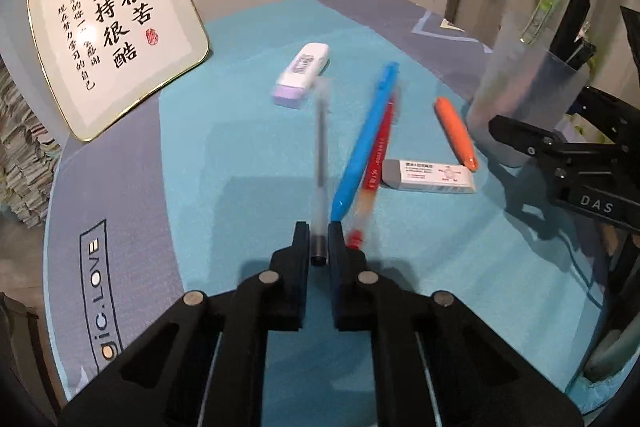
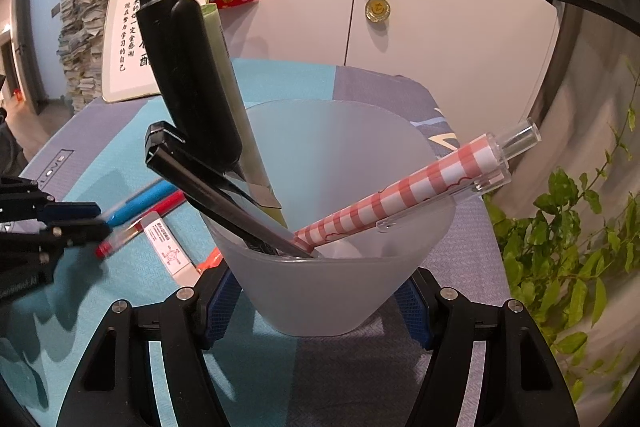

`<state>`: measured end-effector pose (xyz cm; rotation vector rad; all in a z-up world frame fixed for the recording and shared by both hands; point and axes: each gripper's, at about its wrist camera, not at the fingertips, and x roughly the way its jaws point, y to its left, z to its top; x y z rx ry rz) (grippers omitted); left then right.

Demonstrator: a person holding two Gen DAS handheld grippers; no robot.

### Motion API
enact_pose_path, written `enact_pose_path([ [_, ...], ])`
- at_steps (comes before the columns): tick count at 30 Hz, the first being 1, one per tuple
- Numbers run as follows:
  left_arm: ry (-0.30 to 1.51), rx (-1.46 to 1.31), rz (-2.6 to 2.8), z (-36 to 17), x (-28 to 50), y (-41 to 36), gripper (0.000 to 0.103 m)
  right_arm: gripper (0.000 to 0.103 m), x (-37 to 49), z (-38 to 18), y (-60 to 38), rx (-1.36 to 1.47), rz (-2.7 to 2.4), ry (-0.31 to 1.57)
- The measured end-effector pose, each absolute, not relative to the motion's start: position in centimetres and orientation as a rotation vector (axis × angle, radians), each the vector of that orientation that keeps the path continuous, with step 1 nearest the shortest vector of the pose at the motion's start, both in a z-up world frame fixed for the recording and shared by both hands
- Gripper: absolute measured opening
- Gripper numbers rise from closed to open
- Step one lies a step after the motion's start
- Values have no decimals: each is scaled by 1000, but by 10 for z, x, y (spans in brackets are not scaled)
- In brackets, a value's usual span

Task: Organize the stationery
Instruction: 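Grasp the clear transparent pen with the left gripper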

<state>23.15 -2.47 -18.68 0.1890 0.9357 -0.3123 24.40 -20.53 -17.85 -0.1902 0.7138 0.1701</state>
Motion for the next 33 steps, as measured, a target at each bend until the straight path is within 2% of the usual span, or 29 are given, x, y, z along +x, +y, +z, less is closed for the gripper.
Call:
enact_pose_path([
  [10, 987, 175, -242, -183, 185, -4, 7, 70, 244, -179, -205, -191, 170, 714],
  [13, 1004, 144, -240, -178, 181, 2, 11, 70, 244, -179, -205, -191, 170, 714],
  [16, 953, 127, -221, -164, 197, 2, 10, 70, 244, -179, -206, -190, 171, 714],
  [19, 940, 105, -252, -157, 226, -7, 17, 70, 244, -179, -205, -190, 170, 713],
  [25, 973, 139, -259, -167, 279, -34, 18, 70, 244, -179, -205, -189, 170, 713],
  [33, 1002, 150, -235, -178, 301, -40, 16, 70, 244, -179, -207, -179, 176, 716],
])
